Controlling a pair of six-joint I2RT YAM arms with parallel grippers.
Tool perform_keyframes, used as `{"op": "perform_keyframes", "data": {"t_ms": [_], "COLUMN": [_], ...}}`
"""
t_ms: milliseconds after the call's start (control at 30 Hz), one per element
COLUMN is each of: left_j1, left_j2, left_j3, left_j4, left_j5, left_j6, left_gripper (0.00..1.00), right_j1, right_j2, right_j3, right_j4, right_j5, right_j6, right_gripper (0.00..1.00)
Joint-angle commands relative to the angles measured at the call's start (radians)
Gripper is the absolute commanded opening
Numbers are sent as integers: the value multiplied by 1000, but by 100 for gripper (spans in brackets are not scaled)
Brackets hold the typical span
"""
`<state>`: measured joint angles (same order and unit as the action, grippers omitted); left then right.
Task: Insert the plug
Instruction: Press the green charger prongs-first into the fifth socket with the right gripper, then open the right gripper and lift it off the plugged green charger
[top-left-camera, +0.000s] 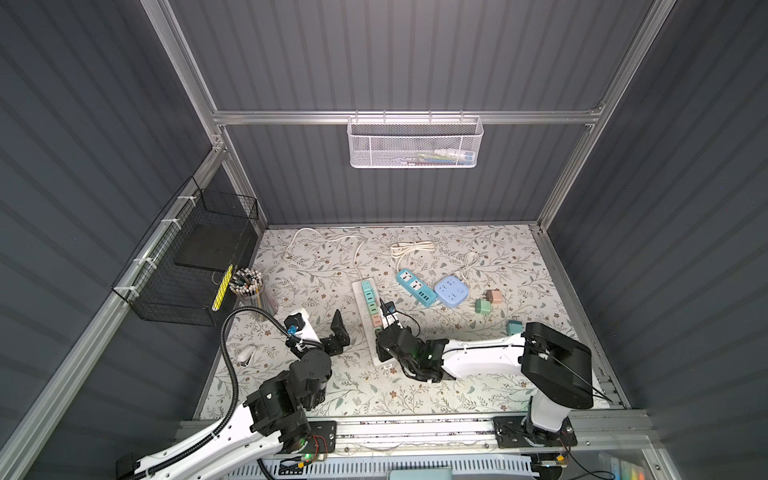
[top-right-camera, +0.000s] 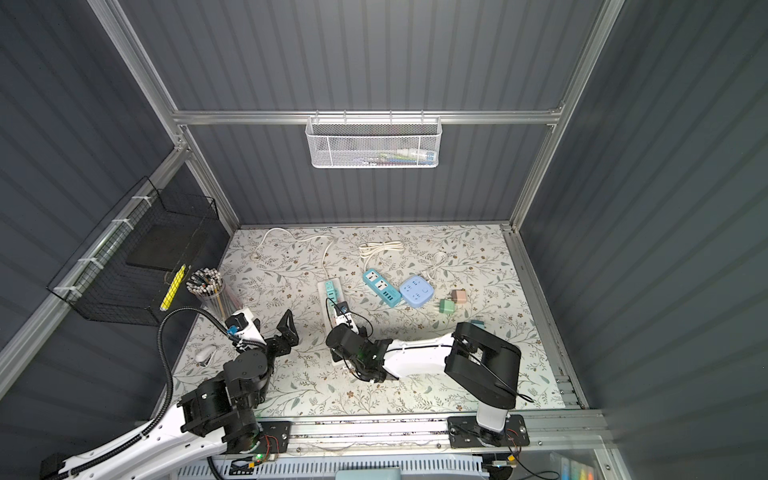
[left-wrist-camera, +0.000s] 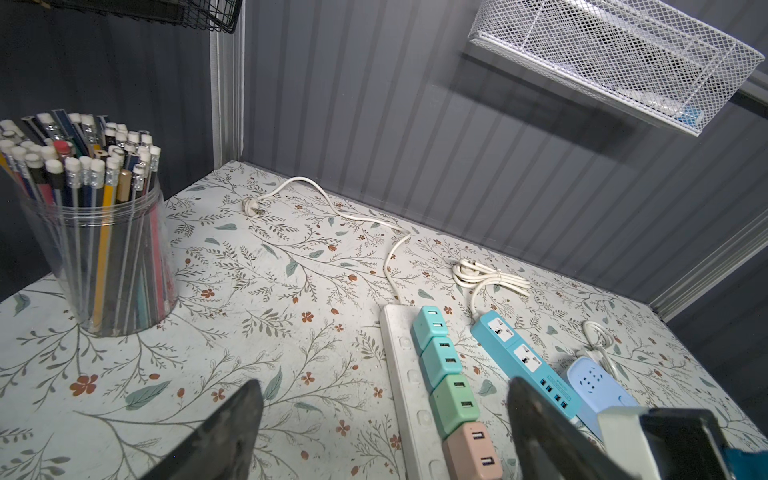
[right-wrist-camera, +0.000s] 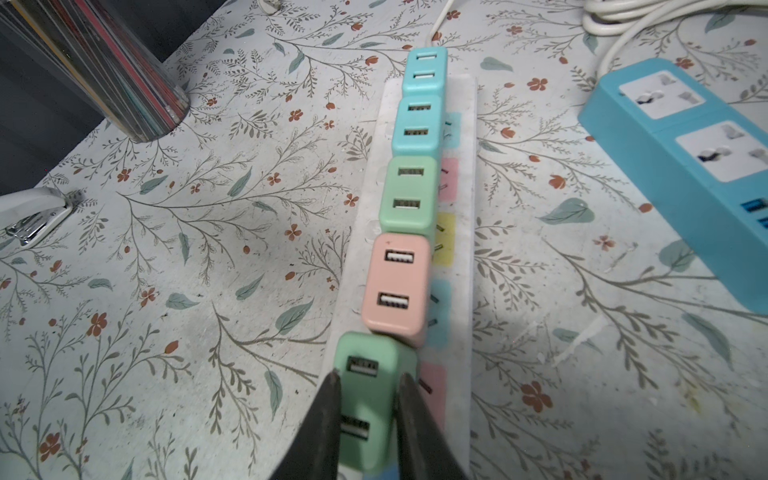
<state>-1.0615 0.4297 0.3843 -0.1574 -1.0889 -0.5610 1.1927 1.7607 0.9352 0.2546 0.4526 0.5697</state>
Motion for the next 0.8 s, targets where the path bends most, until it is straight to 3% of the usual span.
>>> {"op": "perform_keyframes", "data": {"t_ms": [0,433,767], "left_j1": [1,1,1], "left_j2": [-5,10,33], "left_j3": [-8,-3,6], "left_j4": [1,12,26], "left_j5": [-16,-10,0], "left_j6": [-6,-6,-3], "left_gripper": [92,92,91], "right_j1": [1,-23,-30], "right_j2": [34,-2,-7], "right_j3": [-36,-147,-109], "right_j4": [-66,11,3], "right_j5": [19,-35,-81], "right_j6": [29,81,41], "right_gripper": [25,25,27]}}
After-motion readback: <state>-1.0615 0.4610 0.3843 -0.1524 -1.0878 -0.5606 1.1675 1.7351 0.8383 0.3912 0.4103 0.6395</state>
